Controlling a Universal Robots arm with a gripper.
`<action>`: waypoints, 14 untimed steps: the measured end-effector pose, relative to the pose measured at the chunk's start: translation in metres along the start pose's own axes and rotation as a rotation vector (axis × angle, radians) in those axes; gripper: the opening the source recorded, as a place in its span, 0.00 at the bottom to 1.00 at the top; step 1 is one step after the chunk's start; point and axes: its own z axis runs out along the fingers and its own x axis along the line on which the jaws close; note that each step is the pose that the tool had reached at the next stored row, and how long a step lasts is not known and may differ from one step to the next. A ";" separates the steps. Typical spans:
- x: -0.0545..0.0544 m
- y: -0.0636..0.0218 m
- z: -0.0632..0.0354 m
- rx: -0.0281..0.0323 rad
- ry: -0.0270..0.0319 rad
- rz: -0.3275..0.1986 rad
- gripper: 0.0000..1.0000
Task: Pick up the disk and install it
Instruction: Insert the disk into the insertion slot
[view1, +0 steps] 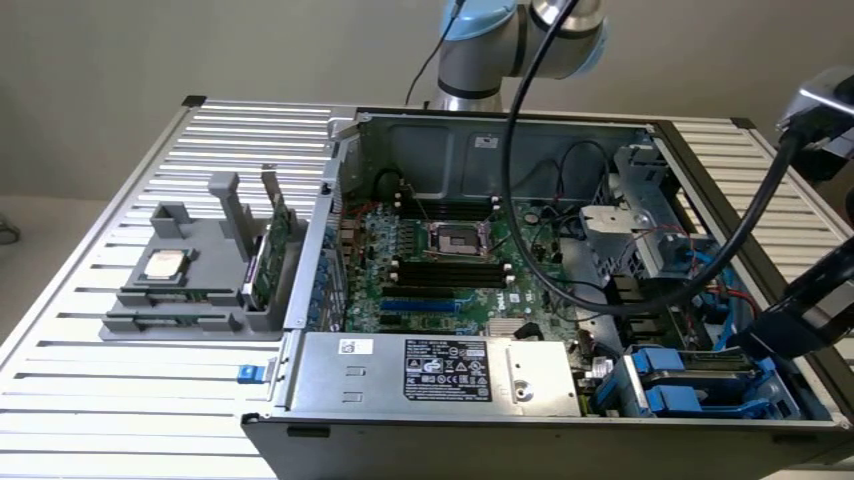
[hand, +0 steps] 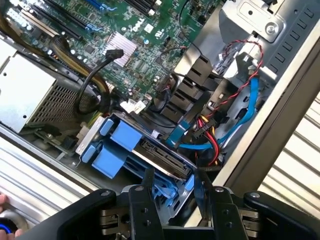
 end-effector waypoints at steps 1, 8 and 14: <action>0.000 0.0000 -0.0001 0.0011 -0.0008 0.014 0.45; 0.000 0.0000 0.0005 0.0087 -0.0082 0.117 0.45; 0.000 -0.0001 0.0016 0.0157 -0.0151 0.210 0.45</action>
